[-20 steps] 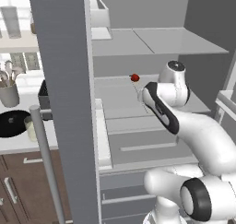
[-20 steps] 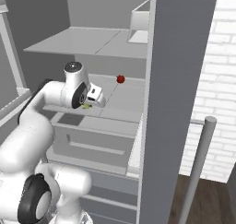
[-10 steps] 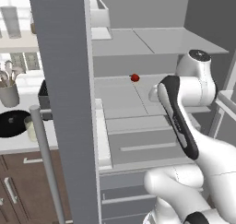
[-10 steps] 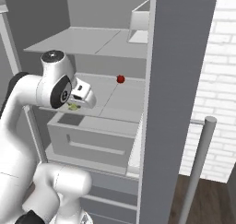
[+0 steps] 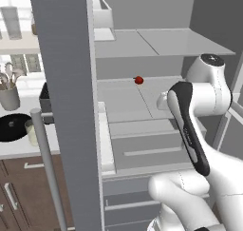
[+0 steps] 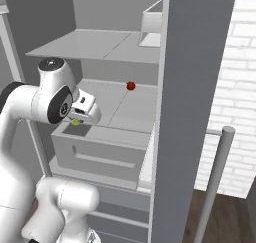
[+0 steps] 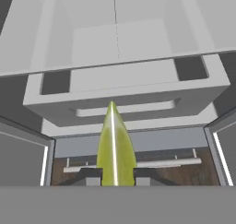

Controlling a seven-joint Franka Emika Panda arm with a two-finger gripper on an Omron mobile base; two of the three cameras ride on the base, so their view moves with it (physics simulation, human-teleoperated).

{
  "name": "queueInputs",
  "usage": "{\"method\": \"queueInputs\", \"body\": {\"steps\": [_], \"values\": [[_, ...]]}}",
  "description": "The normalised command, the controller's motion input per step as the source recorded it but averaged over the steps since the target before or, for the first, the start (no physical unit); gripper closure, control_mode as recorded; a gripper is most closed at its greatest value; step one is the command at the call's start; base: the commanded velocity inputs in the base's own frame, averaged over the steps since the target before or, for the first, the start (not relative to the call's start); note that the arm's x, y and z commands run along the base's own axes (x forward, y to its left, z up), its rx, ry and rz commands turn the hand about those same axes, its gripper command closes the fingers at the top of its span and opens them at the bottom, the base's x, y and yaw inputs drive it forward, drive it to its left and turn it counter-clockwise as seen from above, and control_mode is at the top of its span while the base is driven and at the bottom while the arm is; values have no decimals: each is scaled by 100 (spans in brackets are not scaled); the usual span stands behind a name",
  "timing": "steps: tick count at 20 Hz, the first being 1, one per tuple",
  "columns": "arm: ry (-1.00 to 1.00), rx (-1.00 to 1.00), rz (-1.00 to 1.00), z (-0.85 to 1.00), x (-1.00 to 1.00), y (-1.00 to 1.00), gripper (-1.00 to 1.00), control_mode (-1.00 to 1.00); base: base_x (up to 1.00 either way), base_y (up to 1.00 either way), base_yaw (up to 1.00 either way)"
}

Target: Grab a lemon wedge from the fridge and one ice cube from the ice bowl, and put them in the glass of lemonade.

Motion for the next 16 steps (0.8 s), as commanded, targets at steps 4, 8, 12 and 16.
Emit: {"method": "queueInputs", "body": {"steps": [4,8,12,16], "values": [[0,0,0,0,-2,0,100,-100,0,0,0],[0,0,0,0,-9,0,100,100,-70,0,0],[0,0,0,0,0,0,100,100,-100,0,0],[0,0,0,0,0,0,100,100,-100,0,0]]}}
